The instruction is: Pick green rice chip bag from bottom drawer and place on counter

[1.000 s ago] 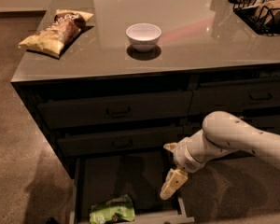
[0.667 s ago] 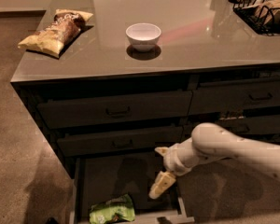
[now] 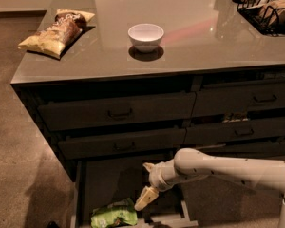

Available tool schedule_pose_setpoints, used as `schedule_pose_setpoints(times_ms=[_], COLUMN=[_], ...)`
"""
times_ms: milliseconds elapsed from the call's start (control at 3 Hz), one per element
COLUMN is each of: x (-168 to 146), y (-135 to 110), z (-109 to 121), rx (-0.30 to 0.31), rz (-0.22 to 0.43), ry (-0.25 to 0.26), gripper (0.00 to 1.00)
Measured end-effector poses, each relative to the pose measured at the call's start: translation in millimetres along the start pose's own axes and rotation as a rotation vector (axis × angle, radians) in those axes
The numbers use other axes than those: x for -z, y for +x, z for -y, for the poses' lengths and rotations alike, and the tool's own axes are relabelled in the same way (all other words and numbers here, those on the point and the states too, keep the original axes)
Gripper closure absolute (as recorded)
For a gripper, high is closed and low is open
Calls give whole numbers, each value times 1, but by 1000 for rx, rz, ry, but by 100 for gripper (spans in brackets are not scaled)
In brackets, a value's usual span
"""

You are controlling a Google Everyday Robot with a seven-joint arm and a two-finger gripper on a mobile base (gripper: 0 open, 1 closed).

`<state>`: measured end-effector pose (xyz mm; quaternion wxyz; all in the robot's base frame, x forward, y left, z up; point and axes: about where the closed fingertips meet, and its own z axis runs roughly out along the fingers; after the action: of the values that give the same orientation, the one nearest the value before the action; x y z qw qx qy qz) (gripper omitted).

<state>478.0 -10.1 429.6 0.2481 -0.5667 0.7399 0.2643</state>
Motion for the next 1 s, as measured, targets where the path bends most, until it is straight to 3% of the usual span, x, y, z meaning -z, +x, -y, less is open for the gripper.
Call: schedule_pose_setpoints(times_ms=[333, 667, 1000], x=[-5, -46, -104], y=[-1, 11, 29], z=[3, 23, 36], rx=[4, 47, 109], rz=[-12, -51, -73], ry=[-10, -51, -151], gripper=[0, 0, 0])
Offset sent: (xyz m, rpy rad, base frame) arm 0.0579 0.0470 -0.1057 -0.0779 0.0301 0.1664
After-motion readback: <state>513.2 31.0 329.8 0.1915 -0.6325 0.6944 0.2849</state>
